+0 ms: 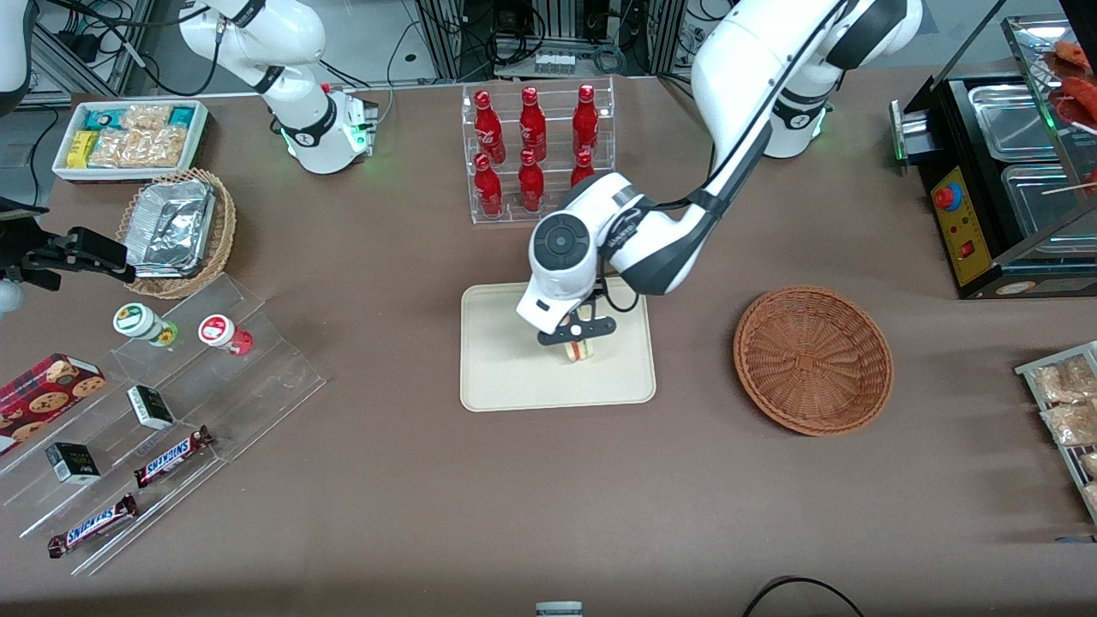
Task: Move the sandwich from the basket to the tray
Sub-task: 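Lift the sandwich and carry it with the left gripper over the cream tray, then lower the sandwich onto the tray and open the left gripper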
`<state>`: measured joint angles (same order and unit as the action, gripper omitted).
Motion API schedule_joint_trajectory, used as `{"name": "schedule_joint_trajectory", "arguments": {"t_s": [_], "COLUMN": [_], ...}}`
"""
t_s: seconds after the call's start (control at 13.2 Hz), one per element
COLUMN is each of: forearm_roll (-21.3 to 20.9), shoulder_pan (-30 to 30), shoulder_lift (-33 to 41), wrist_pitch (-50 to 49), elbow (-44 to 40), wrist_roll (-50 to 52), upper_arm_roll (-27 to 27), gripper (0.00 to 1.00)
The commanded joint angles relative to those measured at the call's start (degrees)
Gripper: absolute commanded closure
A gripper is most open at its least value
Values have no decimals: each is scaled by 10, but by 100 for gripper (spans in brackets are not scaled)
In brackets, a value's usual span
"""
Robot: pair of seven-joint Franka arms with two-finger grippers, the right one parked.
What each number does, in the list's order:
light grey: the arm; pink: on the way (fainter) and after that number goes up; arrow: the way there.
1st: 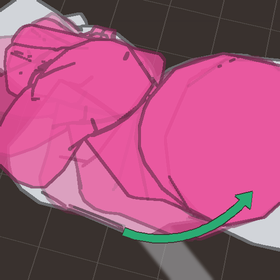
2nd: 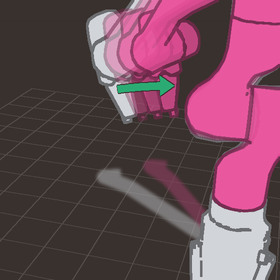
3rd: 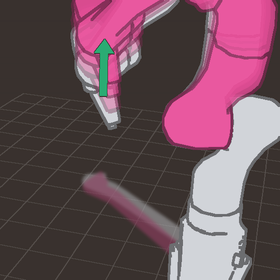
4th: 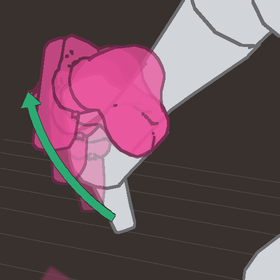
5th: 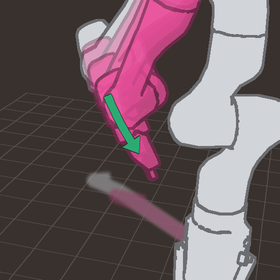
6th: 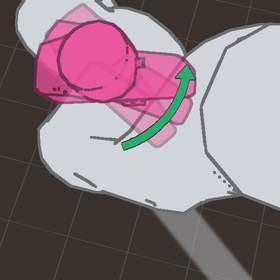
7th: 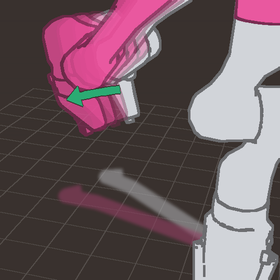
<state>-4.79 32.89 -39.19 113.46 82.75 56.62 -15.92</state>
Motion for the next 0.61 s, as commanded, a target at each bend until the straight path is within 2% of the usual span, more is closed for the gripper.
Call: {"name": "schedule_joint_trajectory", "arguments": {"t_s": [0.0,0.53], "forearm_roll": [-15,-38], "shoulder_pan": [7,6], "shoulder_lift": [-22,-42], "wrist_pitch": [10,55], "elbow": [-22,-34], "wrist_roll": [-10,-14], "upper_arm_roll": [4,6], "gripper": [100,100]}}
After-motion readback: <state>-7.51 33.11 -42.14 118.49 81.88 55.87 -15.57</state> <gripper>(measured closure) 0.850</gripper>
